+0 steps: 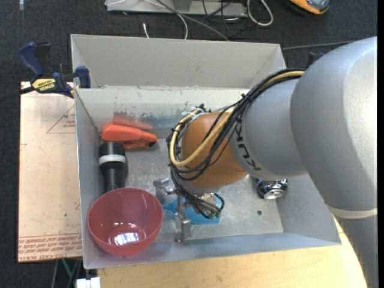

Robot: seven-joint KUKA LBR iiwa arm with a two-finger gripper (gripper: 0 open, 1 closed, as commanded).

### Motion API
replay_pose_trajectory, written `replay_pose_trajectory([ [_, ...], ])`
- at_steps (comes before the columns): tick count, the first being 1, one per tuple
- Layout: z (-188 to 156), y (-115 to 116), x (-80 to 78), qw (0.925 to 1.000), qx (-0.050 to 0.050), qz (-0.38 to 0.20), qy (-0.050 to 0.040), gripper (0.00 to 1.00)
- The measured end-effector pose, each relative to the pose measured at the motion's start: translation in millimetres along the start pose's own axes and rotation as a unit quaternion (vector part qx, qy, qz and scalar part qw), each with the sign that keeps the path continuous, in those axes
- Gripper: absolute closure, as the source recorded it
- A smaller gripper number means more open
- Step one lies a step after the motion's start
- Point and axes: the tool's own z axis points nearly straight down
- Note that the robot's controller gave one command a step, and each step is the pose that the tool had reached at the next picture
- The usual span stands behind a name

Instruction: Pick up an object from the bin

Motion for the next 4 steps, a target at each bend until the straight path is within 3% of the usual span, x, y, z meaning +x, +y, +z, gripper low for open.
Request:
replay_pose_trajectory([
  [1, -0.3, 0.0, -0.2, 1.0000, 0.000, 0.000, -0.0003, 1.00],
  [2, -0.3, 0.0, -0.2, 1.0000, 0.000, 0.000, -0.0003, 1.00],
  [3, -43.8, 1.8, 5.7, 0.9863, -0.001, -0.165, -0.0012, 1.00],
  [4, -43.8, 1.8, 5.7, 0.9863, -0.001, -0.165, -0.0012, 1.00],
])
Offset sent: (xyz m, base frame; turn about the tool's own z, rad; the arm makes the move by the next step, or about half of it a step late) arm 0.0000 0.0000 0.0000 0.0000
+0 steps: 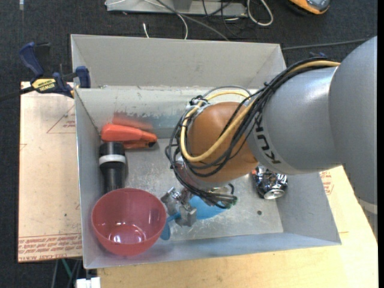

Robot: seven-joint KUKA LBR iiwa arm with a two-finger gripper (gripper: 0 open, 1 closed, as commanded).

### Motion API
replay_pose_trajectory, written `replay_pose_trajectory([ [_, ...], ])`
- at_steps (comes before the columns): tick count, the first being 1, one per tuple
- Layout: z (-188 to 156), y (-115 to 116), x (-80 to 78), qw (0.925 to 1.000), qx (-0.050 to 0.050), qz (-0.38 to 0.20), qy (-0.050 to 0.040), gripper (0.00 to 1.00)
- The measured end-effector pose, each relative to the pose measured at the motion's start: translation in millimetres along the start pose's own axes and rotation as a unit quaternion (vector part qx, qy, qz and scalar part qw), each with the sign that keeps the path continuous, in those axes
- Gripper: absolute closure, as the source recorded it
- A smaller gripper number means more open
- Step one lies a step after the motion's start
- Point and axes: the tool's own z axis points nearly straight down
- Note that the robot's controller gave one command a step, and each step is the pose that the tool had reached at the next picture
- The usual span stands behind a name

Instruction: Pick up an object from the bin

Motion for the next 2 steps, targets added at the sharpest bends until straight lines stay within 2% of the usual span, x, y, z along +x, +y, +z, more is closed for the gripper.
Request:
replay_pose_trajectory([
  [1, 45.0, -17.1, 1.6, 0.9993, -0.001, -0.038, 0.0001, 1.00],
  [2, -77.2, -13.1, -10.0, 0.9996, -0.001, -0.027, -0.0003, 1.00],
])
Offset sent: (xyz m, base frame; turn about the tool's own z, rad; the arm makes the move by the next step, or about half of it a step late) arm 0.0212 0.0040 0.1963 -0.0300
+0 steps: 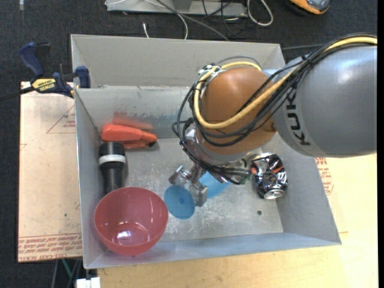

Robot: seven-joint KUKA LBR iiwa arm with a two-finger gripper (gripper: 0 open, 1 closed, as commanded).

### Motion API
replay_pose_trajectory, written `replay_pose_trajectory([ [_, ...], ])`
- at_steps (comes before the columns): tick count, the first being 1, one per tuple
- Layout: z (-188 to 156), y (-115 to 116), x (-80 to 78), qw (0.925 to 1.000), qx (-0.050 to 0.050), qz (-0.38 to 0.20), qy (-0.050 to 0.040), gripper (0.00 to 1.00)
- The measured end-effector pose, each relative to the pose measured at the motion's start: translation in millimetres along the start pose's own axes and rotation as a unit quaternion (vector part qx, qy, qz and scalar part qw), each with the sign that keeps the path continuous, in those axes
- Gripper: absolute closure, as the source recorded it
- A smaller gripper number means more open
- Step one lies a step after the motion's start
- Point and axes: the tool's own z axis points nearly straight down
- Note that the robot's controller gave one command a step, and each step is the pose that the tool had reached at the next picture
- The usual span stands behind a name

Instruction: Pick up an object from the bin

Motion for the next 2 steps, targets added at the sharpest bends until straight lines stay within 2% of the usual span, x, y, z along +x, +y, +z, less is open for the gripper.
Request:
replay_pose_trajectory([
  [1, 84.3, 1.1, 8.0, 1.0000, -0.001, -0.001, 0.0007, 1.00],
  [2, 98.8, -3.0, 9.2, 0.9998, -0.005, 0.018, 0.0068, 1.00],
])
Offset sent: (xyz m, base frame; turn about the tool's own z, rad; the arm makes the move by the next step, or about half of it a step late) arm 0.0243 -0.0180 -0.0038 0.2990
